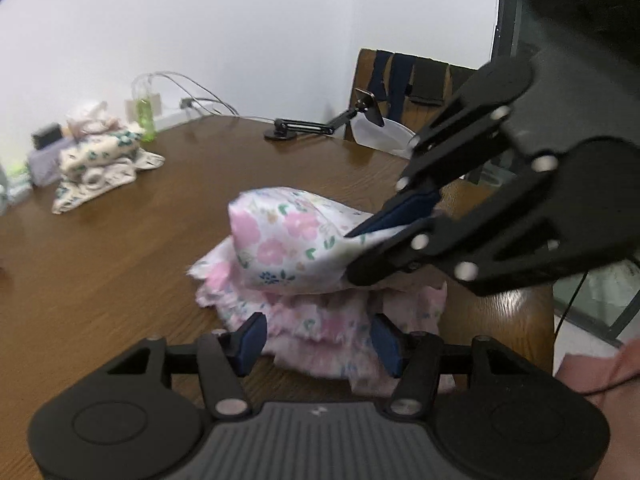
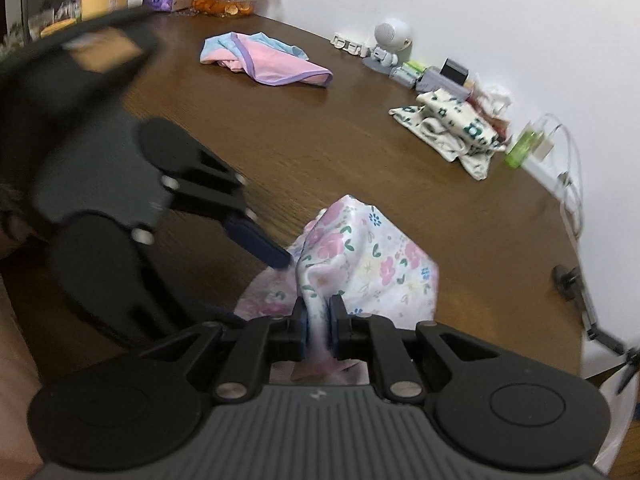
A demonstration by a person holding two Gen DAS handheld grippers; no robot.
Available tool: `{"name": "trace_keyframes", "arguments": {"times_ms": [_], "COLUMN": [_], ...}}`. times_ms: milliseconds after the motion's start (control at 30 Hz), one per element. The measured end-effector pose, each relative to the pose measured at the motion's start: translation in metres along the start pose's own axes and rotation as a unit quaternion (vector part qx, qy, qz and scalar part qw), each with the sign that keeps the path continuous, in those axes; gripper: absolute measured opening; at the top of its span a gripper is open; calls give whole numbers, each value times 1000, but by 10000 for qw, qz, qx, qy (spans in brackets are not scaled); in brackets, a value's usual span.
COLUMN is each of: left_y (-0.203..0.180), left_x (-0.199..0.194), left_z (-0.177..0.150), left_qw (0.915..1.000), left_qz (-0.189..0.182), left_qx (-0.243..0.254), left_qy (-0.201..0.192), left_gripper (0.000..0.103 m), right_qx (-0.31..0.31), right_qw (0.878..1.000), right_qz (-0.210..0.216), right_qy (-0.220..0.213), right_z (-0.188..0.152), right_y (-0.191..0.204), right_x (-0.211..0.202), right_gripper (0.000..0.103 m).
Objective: Fold clothes
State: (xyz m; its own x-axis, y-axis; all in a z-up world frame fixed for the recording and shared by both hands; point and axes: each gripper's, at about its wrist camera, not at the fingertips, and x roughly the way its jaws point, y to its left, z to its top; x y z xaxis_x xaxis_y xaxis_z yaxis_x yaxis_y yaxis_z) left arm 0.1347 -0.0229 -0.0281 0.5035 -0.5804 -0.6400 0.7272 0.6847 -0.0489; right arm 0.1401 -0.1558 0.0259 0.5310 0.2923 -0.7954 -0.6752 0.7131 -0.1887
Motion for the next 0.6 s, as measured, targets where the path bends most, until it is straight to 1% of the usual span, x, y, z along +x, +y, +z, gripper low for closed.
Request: {"name": "trace_keyframes", "arguments": {"times_ms": [167, 300, 333, 367, 400, 433, 500, 533, 600], "left_y": [14, 24, 23, 20, 17, 14, 7, 4, -2], "left_x": [-41, -54, -54, -50, -47, -44, -37, -34, -28], "left_z": [-4, 8, 12, 15, 19, 23, 30, 33, 39], "left_qw": [9983, 9944, 9940, 9943, 9946, 9948, 9952, 9953, 9956], "left_qz": [346, 612, 632, 616, 601, 585, 553, 537, 515], "left_qx": [-360, -640, -642, -592, -541, -491, -390, -339, -239], "left_qy": [-285, -570, -613, -632, -651, -671, -710, -729, -744], "left_gripper": [57, 55, 53, 48, 45, 41, 37, 35, 34], "right_qx": [286, 619, 706, 814, 925, 1074, 1383, 1476, 1639], "right_qw": [9990, 9959, 9949, 9937, 9924, 9898, 9827, 9814, 9792], "right_qz": [335, 654, 720, 752, 778, 863, 1050, 1007, 875], "right_qy": [-22, -93, -99, -167, -244, -369, -636, -703, -813], "right_z": [-7, -14, -17, -19, -20, -23, -28, -32, -41], "right_y": [2, 3, 3, 2, 0, -3, -11, -14, -21], "right_x": [11, 20, 22, 21, 19, 13, 0, -4, -9], "right_gripper": [15, 29, 30, 30, 31, 34, 40, 41, 41]}}
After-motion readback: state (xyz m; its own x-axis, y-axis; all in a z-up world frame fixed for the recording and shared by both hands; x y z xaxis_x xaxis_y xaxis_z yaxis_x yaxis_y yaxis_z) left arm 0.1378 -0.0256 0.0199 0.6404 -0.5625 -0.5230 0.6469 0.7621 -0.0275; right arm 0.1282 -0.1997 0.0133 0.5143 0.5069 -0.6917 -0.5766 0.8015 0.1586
